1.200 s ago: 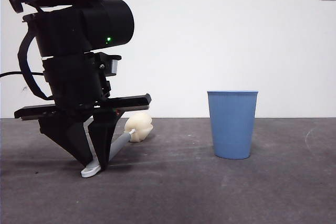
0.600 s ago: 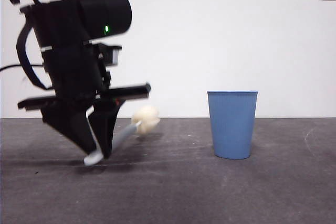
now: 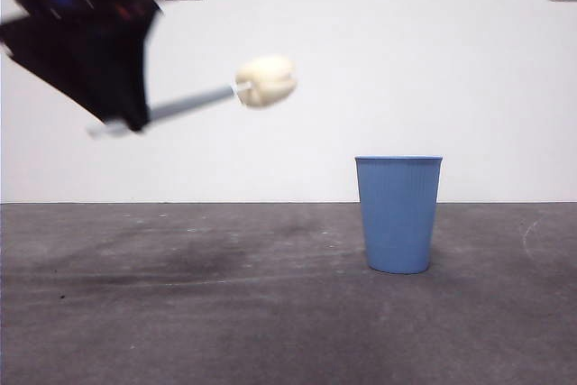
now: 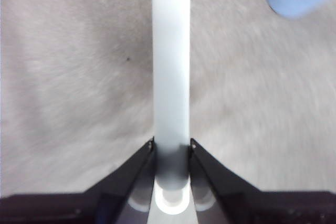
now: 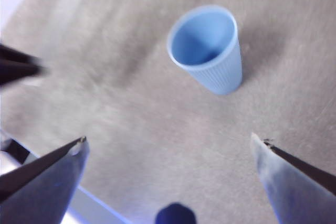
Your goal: Pick up the cup brush,pick up the cup,insert the brush into the cup,clean the cup,put the cup brush back,put the cup back to the fixed position on the table
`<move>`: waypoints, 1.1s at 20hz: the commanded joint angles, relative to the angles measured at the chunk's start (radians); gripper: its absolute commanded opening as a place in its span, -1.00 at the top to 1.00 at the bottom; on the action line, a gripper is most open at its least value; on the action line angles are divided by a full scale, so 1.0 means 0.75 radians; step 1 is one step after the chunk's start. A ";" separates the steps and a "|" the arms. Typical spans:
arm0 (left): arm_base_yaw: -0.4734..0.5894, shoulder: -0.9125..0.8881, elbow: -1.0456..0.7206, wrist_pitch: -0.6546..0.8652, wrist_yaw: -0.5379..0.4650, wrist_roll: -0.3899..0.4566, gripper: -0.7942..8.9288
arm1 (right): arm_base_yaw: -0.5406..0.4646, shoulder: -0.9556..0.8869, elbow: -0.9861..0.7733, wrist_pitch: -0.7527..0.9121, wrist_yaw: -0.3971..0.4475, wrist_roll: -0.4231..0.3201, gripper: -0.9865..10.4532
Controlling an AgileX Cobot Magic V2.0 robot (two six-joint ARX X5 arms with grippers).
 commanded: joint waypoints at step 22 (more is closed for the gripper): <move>0.004 -0.315 -0.003 -0.310 0.038 0.121 0.85 | 0.297 0.739 -0.540 1.500 0.253 0.069 -0.16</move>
